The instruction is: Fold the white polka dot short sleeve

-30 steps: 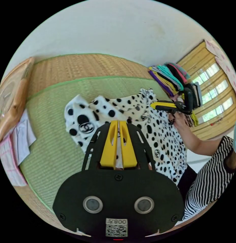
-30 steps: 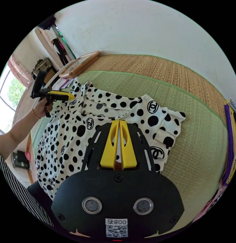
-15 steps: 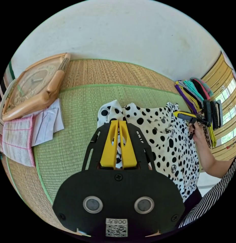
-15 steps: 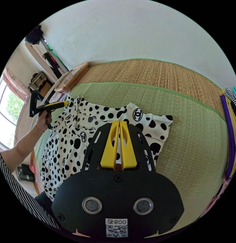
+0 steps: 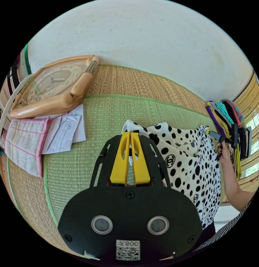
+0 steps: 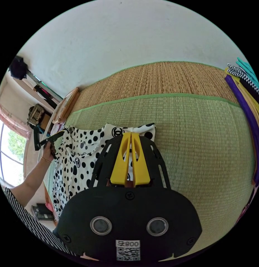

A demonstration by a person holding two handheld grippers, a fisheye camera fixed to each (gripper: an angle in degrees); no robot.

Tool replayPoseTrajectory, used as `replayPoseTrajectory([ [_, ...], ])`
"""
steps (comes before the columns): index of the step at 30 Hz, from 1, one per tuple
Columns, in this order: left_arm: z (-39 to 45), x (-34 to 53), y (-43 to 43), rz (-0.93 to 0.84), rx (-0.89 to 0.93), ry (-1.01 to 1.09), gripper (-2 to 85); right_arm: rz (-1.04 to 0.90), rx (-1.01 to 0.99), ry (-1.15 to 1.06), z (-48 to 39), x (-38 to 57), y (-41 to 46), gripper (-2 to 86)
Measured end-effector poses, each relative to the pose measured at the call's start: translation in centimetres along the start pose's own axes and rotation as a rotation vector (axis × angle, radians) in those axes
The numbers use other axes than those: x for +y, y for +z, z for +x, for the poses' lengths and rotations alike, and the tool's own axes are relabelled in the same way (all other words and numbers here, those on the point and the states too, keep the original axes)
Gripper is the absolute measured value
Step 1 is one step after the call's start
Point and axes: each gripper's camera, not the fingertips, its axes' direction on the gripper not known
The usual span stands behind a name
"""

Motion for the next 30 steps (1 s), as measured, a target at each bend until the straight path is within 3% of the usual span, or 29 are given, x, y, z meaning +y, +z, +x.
replayPoseTrajectory([
  [9,0.1,7.5,-3.5,0.081,0.148,0.03,0.1,-0.002,0.013,-0.102,-2.7,4.4,-3.3,0.1],
  [13,0.1,11.1,-1.5,-0.042,0.109,0.053,0.2,-0.103,0.073,-0.114,-3.0,6.9,-0.8,0.1],
  [22,-1.1,18.3,-5.2,0.05,0.194,0.018,0.1,-0.05,0.038,-0.133,-4.9,9.8,-4.7,0.1],
  [28,-1.2,23.6,-1.7,-0.103,0.097,0.004,0.1,-0.163,0.158,-0.041,-3.7,15.6,-3.3,0.0],
  [30,-2.2,23.9,-1.1,-0.106,0.122,-0.052,0.1,-0.149,0.058,0.016,-2.0,15.0,-3.2,0.0],
])
